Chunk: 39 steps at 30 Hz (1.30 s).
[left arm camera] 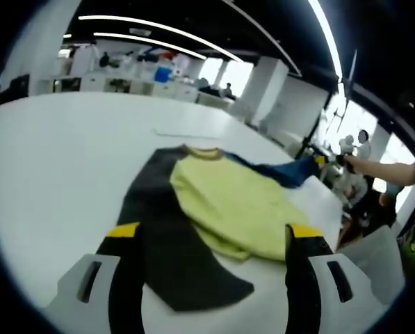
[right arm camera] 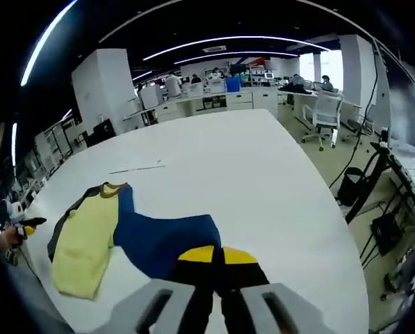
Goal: Fold the garment on the visible template until the final outline fits inside the template.
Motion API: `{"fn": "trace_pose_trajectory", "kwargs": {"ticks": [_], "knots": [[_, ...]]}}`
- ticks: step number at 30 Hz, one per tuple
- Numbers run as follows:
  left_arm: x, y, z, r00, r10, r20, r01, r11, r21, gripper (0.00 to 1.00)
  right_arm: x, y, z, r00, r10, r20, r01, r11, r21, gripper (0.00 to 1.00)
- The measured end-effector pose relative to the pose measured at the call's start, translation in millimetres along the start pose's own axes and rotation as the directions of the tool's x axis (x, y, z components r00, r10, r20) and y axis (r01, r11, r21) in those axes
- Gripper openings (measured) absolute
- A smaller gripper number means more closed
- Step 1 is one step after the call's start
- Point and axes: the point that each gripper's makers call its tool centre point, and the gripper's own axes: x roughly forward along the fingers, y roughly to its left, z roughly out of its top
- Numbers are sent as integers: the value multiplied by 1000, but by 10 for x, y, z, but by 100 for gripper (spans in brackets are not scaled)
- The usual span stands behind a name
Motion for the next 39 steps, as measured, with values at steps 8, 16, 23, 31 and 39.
{"fn": "trace_pose_trajectory", "kwargs": {"ticks": [8,16,23,31,39], "knots": [[10,41,24,1000,21,-16,-21,1000,2,80,160,-197,-131,997,-39,-66,44,996,79,0],[46,58,37,999,32,-22,-32,1000,-1,80,233,-324,-421,983,-79,-168,103,985,140,0],[69,77,16,999,39,-30,-39,999,-9,80,288,-496,-650,968,-108,-227,148,975,167,0],[84,89,-26,998,42,-47,-43,999,-11,80,405,-598,-773,959,-115,-260,159,975,155,0],[48,124,-45,997,54,-52,-55,998,-17,80,456,-583,-854,954,-127,-272,163,980,111,0]]}}
